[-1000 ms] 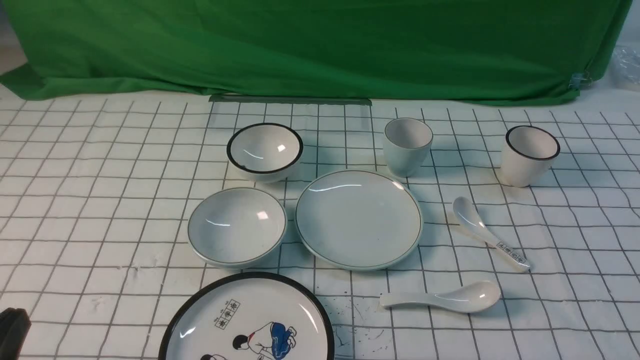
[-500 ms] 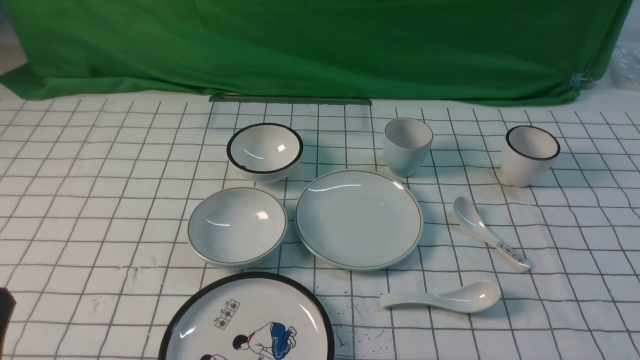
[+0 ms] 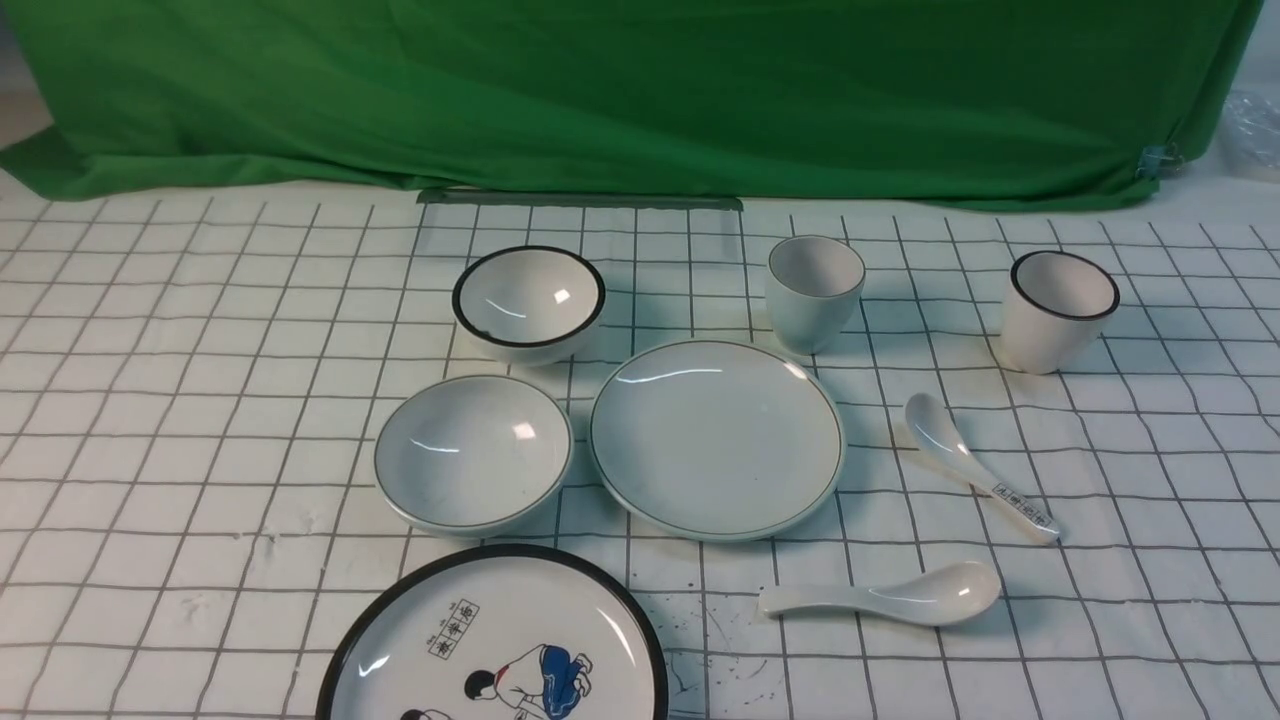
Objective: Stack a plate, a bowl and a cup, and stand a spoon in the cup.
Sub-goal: Use the left arm to grab a blue rice bowl
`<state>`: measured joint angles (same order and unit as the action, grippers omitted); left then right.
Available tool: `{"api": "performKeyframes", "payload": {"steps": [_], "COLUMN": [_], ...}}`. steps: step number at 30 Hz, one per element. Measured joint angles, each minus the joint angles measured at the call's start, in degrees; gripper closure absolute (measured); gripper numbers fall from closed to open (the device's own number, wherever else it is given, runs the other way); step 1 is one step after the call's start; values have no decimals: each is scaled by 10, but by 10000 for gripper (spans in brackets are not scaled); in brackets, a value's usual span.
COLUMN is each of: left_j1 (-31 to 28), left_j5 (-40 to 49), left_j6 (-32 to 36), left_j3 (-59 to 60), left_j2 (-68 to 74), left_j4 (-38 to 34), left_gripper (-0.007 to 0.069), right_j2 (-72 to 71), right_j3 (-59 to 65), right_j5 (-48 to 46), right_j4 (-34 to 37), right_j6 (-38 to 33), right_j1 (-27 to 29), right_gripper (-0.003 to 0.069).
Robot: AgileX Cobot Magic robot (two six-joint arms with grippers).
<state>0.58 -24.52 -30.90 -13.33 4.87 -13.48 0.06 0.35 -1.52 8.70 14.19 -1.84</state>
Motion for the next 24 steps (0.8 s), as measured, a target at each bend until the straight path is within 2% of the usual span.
{"api": "performKeyframes", "payload": {"steps": [2, 5, 7, 9, 12, 14, 15, 18, 20, 24], "left_j1": [0, 0, 0, 0, 0, 0, 0, 0, 9, 56], "left_j5": [138, 309, 417, 479, 635, 668, 685, 684, 678, 682], "left_j6": [-6, 10, 54, 91, 219, 253, 296, 357, 375, 355], "left_j3": [-93, -204, -253, -284, -350, -361, -366, -370, -386, -466], "left_j2": [44, 125, 189, 232, 376, 429, 489, 610, 679, 797], "left_j4": [59, 90, 89, 82, 33, 15, -1, -23, -20, 15], "left_gripper": [621, 621, 621, 621, 621, 621, 621, 621, 624, 627], "right_j2": [0, 0, 0, 0, 0, 0, 0, 14, 50, 197], "right_j3": [0, 0, 0, 0, 0, 0, -3, -52, -114, -244], "right_j5": [39, 63, 64, 62, 61, 60, 42, -65, -155, -287], "right_j4": [12, 16, 17, 17, 18, 19, 19, 19, 19, 19], "right_j6": [78, 104, 87, 75, 86, 96, 102, 84, 57, -18], "right_j1": [-1, -1, -1, -1, -1, -1, -3, -21, -42, -86], "right_gripper": [411, 414, 421, 422, 422, 422, 429, 499, 588, 623]}}
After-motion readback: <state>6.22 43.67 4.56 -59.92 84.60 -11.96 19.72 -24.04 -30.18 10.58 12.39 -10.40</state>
